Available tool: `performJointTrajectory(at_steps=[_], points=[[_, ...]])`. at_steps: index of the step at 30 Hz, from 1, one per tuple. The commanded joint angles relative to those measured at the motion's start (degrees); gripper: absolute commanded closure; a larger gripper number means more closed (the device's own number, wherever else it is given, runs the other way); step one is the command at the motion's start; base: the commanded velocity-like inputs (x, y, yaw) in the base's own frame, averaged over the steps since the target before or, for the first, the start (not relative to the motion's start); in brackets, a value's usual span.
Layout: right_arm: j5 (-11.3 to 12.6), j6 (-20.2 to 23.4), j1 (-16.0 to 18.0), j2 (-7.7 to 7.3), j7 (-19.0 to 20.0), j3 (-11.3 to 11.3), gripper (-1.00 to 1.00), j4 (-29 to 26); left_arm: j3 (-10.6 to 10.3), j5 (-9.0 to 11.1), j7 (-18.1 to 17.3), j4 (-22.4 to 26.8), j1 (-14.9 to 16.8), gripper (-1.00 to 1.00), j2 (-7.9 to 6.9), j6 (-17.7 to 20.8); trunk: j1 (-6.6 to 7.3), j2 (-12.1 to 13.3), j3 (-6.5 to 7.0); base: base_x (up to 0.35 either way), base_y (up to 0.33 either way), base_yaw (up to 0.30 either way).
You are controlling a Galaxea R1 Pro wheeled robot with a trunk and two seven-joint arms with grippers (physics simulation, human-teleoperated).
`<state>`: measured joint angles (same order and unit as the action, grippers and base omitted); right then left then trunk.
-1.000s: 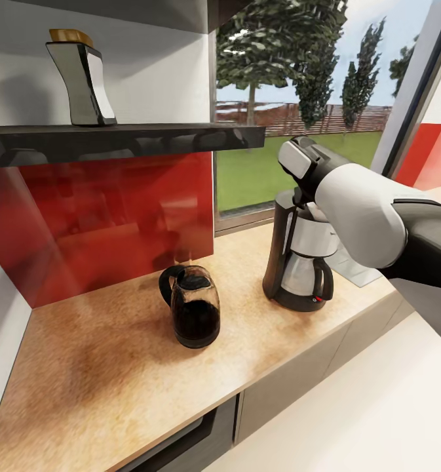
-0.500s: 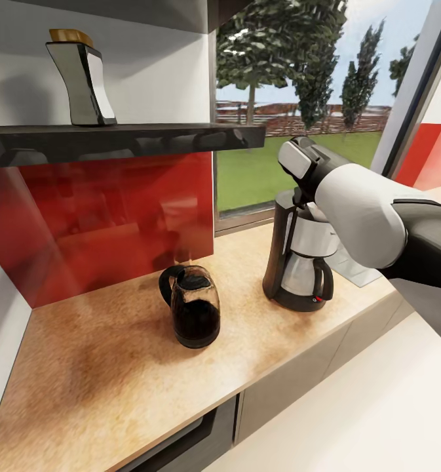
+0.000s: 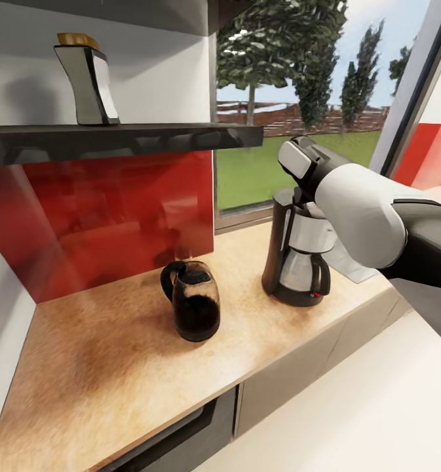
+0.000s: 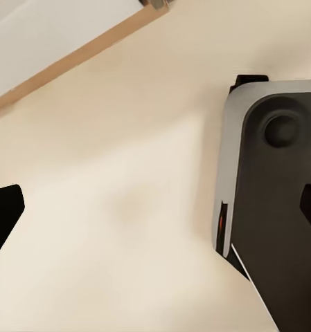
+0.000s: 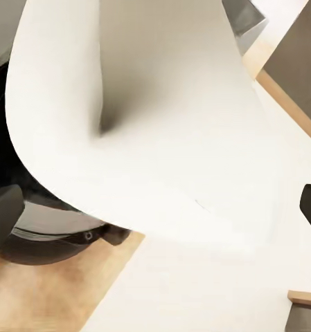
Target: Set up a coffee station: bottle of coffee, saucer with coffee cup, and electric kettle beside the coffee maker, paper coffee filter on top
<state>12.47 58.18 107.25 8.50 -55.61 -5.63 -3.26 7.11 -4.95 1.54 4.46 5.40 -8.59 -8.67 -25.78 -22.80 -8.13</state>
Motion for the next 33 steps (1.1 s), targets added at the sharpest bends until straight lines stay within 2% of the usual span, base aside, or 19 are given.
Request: performJointTrajectory(at_steps=[1, 10, 33], points=[[0.2, 0.1, 0.0, 0.02, -0.6, -0.4, -1.00, -0.1, 0.4, -0.5, 0.1, -0.1, 0.0, -1.00, 0.00, -0.2, 0.00, -0.1, -0.12, -0.255, 0.000, 0.000], [0.2, 0.1, 0.0, 0.02, -0.6, -0.4, -1.00, -0.1, 0.4, -0.5, 0.2, 0.0, 0.0, -1.00, 0.09, -0.2, 0.00, -0.1, -0.12, -0.296, 0.043, 0.000], [0.2, 0.1, -0.4, -0.03, -0.6, -0.4, -1.00, 0.0, 0.5, -0.5, 0.2, 0.0, 0.0, -1.00, 0.24, -0.3, 0.00, -0.1, -0.12, -0.310, 0.142, 0.000]])
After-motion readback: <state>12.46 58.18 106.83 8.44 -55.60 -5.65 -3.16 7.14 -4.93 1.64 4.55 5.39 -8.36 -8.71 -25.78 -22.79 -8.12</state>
